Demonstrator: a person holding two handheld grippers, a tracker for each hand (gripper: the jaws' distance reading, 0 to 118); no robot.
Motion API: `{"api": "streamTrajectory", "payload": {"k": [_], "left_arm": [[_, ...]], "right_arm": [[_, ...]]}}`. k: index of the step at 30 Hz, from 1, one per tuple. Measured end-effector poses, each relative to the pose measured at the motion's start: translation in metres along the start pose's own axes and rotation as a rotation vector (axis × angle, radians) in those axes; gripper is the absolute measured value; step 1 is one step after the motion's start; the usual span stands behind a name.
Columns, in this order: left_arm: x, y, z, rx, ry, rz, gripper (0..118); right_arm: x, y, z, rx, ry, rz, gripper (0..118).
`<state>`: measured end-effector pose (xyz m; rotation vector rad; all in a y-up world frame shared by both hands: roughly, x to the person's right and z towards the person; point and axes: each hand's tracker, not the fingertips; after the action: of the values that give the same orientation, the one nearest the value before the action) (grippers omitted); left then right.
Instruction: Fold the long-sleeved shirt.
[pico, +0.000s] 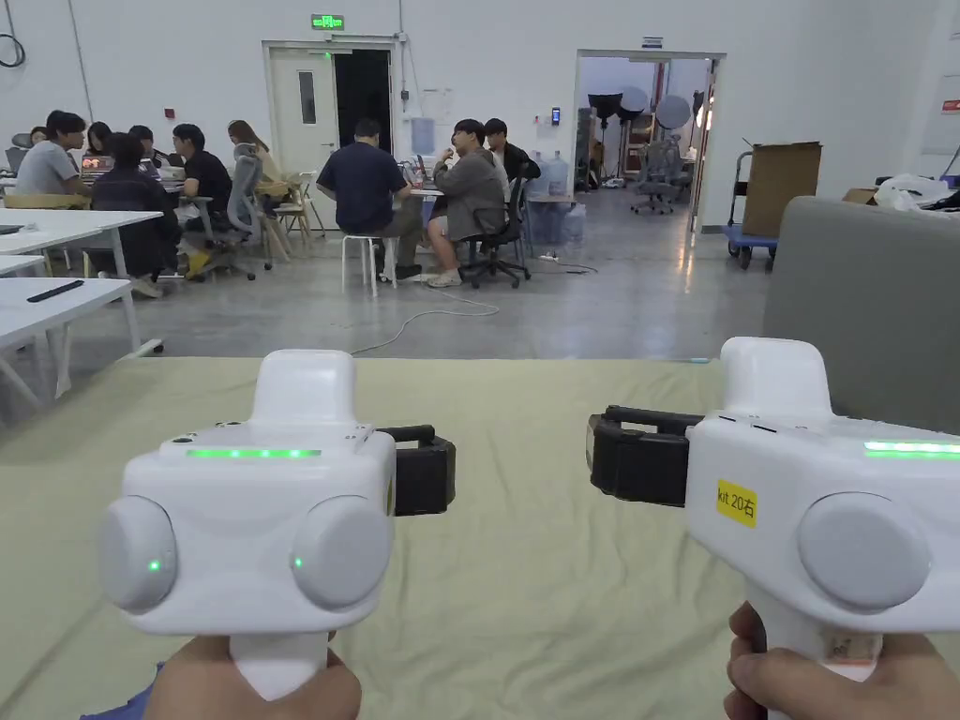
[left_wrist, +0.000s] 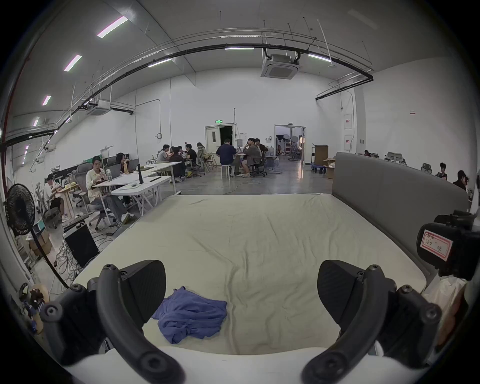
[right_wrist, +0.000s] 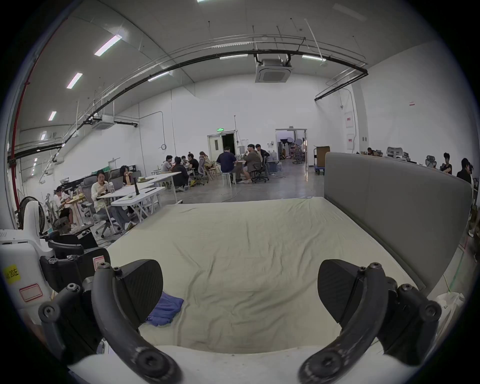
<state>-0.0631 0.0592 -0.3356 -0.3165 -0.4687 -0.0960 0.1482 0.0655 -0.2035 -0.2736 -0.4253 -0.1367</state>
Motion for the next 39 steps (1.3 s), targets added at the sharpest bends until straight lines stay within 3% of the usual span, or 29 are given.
{"api": "streamTrajectory", "payload": {"k": [39], "left_arm": [[0.0013, 0.0043, 0.0072, 0.014, -0.025, 0.007, 115]], "right_arm": [[0.0024, 0.0023, 0.0068, 0.026, -0.007, -0.010, 114]]}}
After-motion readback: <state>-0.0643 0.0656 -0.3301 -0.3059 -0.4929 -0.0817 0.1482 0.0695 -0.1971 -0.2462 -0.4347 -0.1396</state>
